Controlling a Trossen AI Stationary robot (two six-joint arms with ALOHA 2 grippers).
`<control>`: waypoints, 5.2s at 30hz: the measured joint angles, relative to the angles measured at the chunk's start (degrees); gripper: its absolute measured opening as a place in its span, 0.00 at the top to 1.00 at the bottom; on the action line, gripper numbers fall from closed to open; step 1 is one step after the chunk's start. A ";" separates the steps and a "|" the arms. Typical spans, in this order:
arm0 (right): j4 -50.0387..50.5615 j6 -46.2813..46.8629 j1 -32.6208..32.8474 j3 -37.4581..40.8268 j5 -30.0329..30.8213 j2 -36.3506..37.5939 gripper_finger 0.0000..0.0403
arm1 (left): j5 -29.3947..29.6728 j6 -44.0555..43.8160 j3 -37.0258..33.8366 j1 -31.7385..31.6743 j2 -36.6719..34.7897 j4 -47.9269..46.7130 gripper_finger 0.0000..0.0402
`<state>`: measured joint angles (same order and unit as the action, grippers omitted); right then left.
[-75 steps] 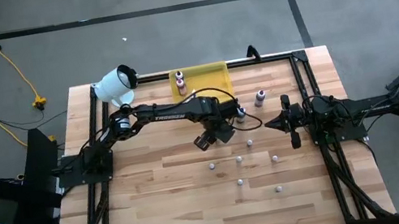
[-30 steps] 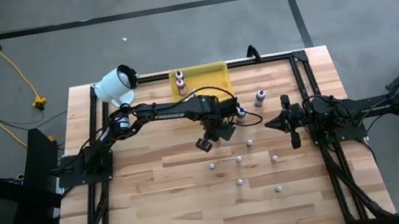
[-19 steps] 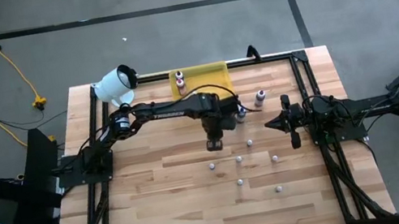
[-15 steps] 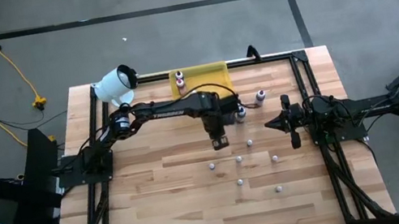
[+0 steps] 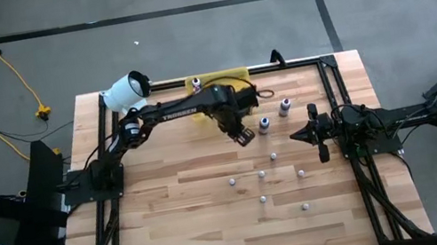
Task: Pick & Place food coloring
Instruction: Put the top small red food coloring bottle into the yellow container, then put the small green food coloring bottle into the yellow container
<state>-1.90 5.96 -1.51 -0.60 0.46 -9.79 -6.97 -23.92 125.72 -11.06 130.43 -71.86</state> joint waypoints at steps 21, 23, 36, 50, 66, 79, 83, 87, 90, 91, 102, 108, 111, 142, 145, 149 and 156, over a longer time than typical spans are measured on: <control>0.17 0.00 -0.01 -0.02 -0.06 0.01 1.00 | 14.64 -0.17 8.30 -10.86 -3.05 -11.28 0.92; 0.19 0.00 0.01 -0.02 -0.08 0.01 1.00 | 16.31 -0.36 8.24 -11.51 -1.89 -10.44 0.92; 0.32 0.00 0.00 -0.01 -0.05 0.01 1.00 | 16.46 -4.57 8.18 -11.59 4.32 -3.26 0.92; 0.36 0.00 0.01 -0.02 -0.01 -0.01 1.00 | 17.07 -14.38 5.56 -10.18 6.51 0.99 0.92; 0.36 0.00 0.01 -0.02 0.01 0.00 1.00 | 19.65 -22.45 2.66 -9.82 6.56 0.99 0.92; 0.39 0.00 0.01 0.00 0.01 0.01 1.00 | 19.05 -24.28 0.61 -9.89 6.51 -0.12 0.92; 0.37 0.00 0.00 -0.02 0.01 0.00 1.00 | 18.46 -23.92 -0.42 -9.89 6.51 0.10 0.92; 0.39 0.01 0.00 -0.02 0.00 0.00 1.00 | 17.43 -22.39 -0.53 -9.85 6.49 0.83 0.92; 0.39 0.00 -0.01 -0.02 0.01 -0.01 1.00 | 16.51 -22.10 -0.53 -9.87 6.49 0.93 0.90; 0.39 0.00 -0.01 -0.02 0.01 -0.01 1.00 | 16.50 -21.49 -0.53 -9.89 6.49 1.00 0.89; 0.39 0.01 0.00 -0.01 0.01 -0.01 1.00 | 16.11 -18.07 -0.53 -9.91 6.49 1.69 0.68; 0.39 0.01 0.01 0.00 0.01 0.00 1.00 | 16.08 -17.22 -0.53 -9.91 6.49 1.65 0.62; 0.39 0.00 0.00 0.00 -0.01 -0.01 1.00 | 16.09 -16.53 -0.53 -9.91 6.49 1.63 0.61; 0.32 0.00 0.01 -0.02 0.01 -0.12 1.00 | 10.34 6.48 9.26 -6.80 0.15 -6.10 0.61; 0.19 0.00 0.01 0.00 0.03 -0.25 1.00 | 10.01 9.04 9.26 -5.61 -1.07 -8.78 0.61; 0.14 0.00 -0.01 -0.02 0.03 -0.30 1.00 | 9.16 10.48 9.26 -3.74 -2.36 -11.79 0.61; 0.12 0.01 -0.01 -0.01 0.03 -0.32 1.00 | 7.05 4.64 9.26 1.50 -2.88 -15.57 0.61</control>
<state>-1.78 5.97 -1.52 -0.61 0.49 -10.11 0.08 -19.29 134.98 -9.56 127.55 -87.44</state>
